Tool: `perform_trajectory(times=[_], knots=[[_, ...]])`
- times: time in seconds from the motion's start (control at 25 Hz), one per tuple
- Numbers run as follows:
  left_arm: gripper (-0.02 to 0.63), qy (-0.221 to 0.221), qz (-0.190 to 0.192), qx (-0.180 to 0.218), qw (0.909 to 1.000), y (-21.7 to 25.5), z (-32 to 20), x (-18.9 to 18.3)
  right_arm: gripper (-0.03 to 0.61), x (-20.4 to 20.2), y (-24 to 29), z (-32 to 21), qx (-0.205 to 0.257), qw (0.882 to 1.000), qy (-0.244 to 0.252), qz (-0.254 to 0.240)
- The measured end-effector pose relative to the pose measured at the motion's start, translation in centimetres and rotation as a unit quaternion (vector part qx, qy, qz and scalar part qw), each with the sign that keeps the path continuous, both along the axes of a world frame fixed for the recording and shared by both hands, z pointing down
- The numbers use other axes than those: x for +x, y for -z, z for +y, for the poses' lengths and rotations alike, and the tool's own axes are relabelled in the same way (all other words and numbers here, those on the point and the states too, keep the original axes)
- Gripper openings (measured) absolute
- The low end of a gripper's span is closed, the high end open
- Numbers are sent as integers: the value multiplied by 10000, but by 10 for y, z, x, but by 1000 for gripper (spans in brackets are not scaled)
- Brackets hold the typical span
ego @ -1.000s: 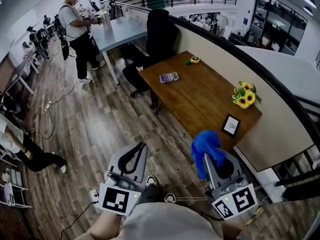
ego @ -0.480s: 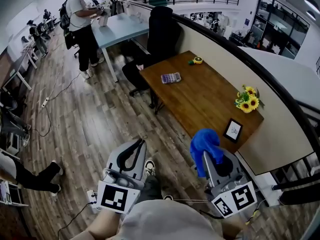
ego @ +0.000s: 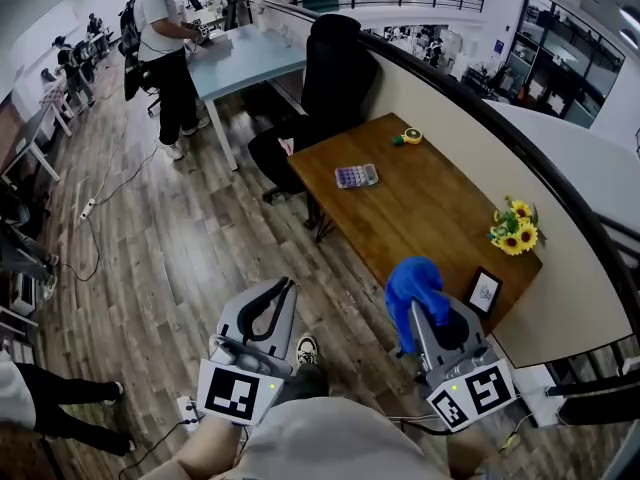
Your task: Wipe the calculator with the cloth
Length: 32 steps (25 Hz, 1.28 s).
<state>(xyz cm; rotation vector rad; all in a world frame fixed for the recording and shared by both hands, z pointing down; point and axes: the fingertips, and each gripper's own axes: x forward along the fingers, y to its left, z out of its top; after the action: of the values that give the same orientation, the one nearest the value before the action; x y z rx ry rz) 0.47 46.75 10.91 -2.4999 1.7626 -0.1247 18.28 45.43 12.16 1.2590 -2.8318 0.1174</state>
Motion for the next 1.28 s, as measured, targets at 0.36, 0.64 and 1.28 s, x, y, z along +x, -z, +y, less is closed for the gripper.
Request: perform_trajectory(times=[0.36,0.64,1.28], knots=[[17,-114,106,-67,9999,2,-101,-78,75,-70,2,-102,-137,9996,-186,162],[17,-152,116,-129,9997,-4,-162,-128,75,-107,2,-164,-174,9989,-396,189],[17,-382,118,-295,9988,-31,-302,-140,75,-116,-32,-298,-458,9969,-613,202]])
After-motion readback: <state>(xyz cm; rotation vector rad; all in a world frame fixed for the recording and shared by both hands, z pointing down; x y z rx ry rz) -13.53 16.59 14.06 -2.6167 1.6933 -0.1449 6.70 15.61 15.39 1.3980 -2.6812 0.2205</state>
